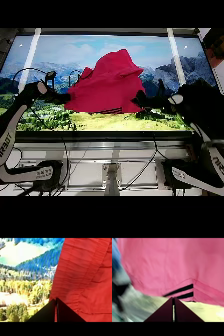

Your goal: Fold the clothes and pants, and hang the long-sleeved shirts on hangers.

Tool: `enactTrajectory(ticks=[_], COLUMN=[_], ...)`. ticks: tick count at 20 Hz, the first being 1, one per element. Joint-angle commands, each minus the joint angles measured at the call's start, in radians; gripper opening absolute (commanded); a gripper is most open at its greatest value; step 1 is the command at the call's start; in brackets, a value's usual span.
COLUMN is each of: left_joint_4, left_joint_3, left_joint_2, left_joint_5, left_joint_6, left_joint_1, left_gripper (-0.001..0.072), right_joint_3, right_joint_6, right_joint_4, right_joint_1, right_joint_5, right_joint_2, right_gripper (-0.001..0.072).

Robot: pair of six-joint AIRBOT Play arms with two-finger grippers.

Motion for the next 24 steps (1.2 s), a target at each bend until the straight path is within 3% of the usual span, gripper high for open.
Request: enactTrajectory(ticks=[1,2,4,5,10,13,15,20,22,24], left_joint_4=[0.007,0.007,0.001,-0.011,-0.146,-0.297,-0.408,-0.762,-0.930,-1.111], left_joint_3=[0.000,0.000,0.000,0.000,0.000,-0.006,-0.046,-0.358,-0.494,-0.602], left_joint_2=[-0.001,-0.001,-0.001,0.000,0.021,0.065,0.103,0.226,0.236,0.222], left_joint_5=[-0.003,-0.003,-0.006,-0.003,-0.023,-0.086,-0.148,-0.157,-0.157,-0.152], left_joint_6=[0.000,0.000,-0.010,-0.024,-0.019,0.055,0.103,0.224,0.284,0.388], left_joint_1=[0.003,0.005,0.010,0.019,0.102,0.192,0.258,0.365,0.357,0.351], left_gripper=[0.0225,0.0399,0.0405,0.0358,0.0297,0.0287,0.0287,0.0289,0.0316,0.0421], right_joint_3=[-0.251,-0.264,-0.261,-0.260,-0.261,-0.261,-0.261,-0.261,-0.260,-0.260], right_joint_6=[0.003,0.010,0.038,0.069,0.138,0.145,0.157,0.158,0.157,0.157], right_joint_4=[0.295,0.292,0.299,0.299,0.280,0.269,0.264,0.214,0.208,0.203], right_joint_1=[0.003,0.003,0.003,0.003,0.002,0.002,0.002,-0.023,-0.038,-0.038], right_joint_5=[-0.202,-0.194,-0.167,-0.175,-0.309,-0.290,-0.264,-0.225,-0.253,-0.272], right_joint_2=[0.129,0.127,0.119,0.119,0.119,0.079,0.044,0.028,0.028,0.028], right_gripper=[0.0011,0.0063,0.0412,0.0454,0.0455,0.0462,0.0527,0.0526,0.0527,0.0526])
